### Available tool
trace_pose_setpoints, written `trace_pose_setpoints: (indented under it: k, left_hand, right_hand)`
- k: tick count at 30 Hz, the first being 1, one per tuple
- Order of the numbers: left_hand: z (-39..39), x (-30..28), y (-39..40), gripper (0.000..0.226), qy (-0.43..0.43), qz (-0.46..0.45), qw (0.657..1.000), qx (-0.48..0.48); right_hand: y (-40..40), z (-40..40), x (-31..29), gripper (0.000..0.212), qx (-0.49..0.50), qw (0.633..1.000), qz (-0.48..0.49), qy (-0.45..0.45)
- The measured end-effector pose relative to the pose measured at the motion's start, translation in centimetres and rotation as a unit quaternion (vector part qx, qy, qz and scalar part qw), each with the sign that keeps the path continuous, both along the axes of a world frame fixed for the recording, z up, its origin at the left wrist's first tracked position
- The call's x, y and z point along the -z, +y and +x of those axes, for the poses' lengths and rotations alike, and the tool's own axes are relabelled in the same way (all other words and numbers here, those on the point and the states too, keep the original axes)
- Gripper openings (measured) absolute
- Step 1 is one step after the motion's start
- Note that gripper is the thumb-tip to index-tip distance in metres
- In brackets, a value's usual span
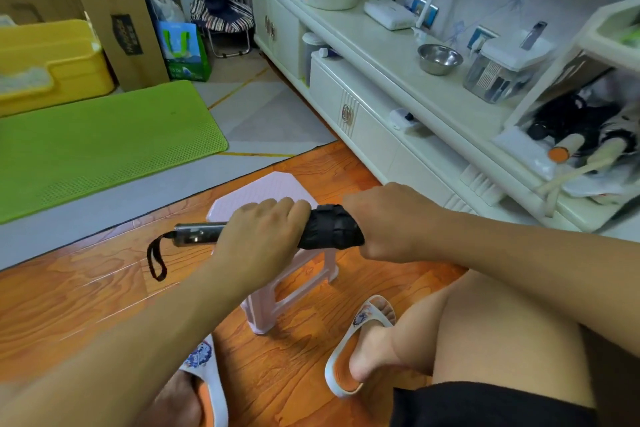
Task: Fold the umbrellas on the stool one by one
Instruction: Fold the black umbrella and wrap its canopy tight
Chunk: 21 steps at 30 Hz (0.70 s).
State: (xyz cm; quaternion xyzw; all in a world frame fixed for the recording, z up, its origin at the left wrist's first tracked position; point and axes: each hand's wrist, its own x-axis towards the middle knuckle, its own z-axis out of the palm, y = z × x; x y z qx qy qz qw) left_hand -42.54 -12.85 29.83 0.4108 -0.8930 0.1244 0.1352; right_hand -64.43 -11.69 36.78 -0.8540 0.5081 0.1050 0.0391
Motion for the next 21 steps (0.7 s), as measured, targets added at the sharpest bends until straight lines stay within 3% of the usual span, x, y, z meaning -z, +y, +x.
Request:
trace_pose_setpoints:
  k: [3, 7, 9, 11, 13, 15, 16, 18, 19, 21]
  left_hand:
    - [0.4, -1.0, 0.3, 0.027, 0.002, -0.010, 1.000, 0.023]
    - [5.7, -1.9, 0.7, 0.034, -0.042, 0.040, 0.997, -0.050]
    - [7.0, -2.5, 1.9, 0.038, -0.045, 0.140, 0.988, -0.046]
    - [6.0, -4.0, 3.5, 0.038, 0.006, 0.292, 0.955, -0.041]
    - [4.8, -4.6, 5.1, 0.032, 0.115, 0.412, 0.902, -0.054]
    - [3.8, -4.3, 6.7, 0.031, 0.221, 0.486, 0.841, -0.084]
    - [3.1, -3.9, 7.5, 0.032, 0.266, 0.511, 0.810, -0.109]
    - [1.1, -3.0, 8.9, 0.030, 0.346, 0.544, 0.748, -0.158]
    - [-0.2, -2.7, 9.3, 0.028, 0.364, 0.545, 0.735, -0.174]
    - [-2.6, -2.4, 9.5, 0.022, 0.350, 0.532, 0.752, -0.171]
  right_hand:
    - [0.9, -1.1, -0.6, 0.037, 0.010, 1.000, 0.008, -0.015]
    - [0.6, -4.8, -2.8, 0.036, 0.004, 1.000, 0.004, 0.002]
    - [0.3, -6.4, -3.4, 0.034, -0.010, 1.000, 0.022, 0.008]
    - [0.0, -7.4, -3.1, 0.031, -0.023, 0.999, 0.023, 0.011]
    - [-0.2, -8.4, -2.3, 0.044, -0.009, 1.000, -0.017, 0.004]
    - [0.2, -9.4, -1.2, 0.061, 0.121, 0.989, -0.069, -0.055]
    - [0.8, -9.6, -0.5, 0.064, 0.226, 0.963, -0.079, -0.120]
    - [3.2, -9.0, 1.0, 0.062, 0.412, 0.865, -0.017, -0.286]
    - [4.8, -8.2, 1.6, 0.061, 0.465, 0.798, 0.066, -0.378]
    - [7.7, -6.4, 2.7, 0.061, 0.481, 0.663, 0.229, -0.525]
